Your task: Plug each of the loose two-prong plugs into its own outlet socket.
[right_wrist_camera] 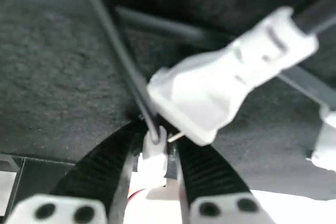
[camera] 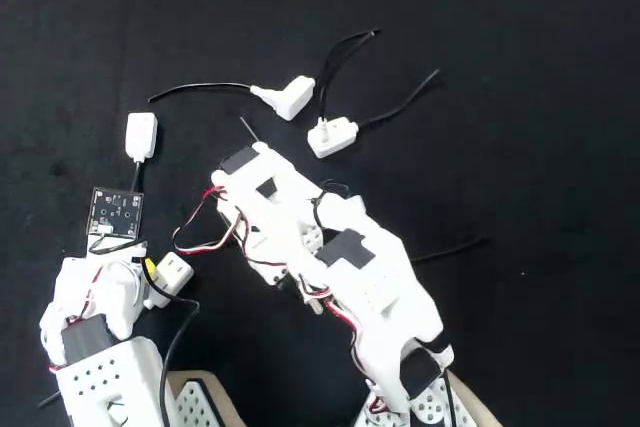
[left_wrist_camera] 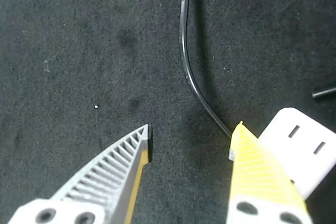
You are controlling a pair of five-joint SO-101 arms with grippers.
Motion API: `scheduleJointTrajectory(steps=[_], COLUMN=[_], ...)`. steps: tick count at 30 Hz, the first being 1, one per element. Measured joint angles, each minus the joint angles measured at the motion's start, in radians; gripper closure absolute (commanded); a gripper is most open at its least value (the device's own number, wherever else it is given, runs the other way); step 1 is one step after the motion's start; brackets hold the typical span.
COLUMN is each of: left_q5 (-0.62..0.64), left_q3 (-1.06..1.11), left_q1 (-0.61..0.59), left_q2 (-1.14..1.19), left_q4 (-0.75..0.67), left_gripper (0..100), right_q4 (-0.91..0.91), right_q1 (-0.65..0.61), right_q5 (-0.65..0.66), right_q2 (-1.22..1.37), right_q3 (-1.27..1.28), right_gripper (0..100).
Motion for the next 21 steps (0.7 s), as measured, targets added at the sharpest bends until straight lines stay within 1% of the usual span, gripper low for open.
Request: scheduleJointTrajectory(steps=[4,9,13,17,21], left_q5=[0.000,0.000,0.000,0.000,0.000], left_q3=[0.000,0.000,0.000,0.000,0.000], left_q1=[0.000,0.000,0.000,0.000,0.000], left_q2=[0.000,0.000,0.000,0.000,0.000], left_q4=[0.000,0.000,0.000,0.000,0.000], left_gripper=[75,75,75,75,75], right_q4=[0.000,0.000,0.000,0.000,0.000], right_q1=[0.000,0.002,0.003,0.002,0.002], right_q5=[0.000,0.000,0.000,0.000,0.000], right_q2=[0.000,0.000,-0.031,-0.160,-0.359], right_q3=[0.000,0.000,-0.006,0.031,0.123], right_gripper=[95.5,98.9,98.7,98.7,98.7])
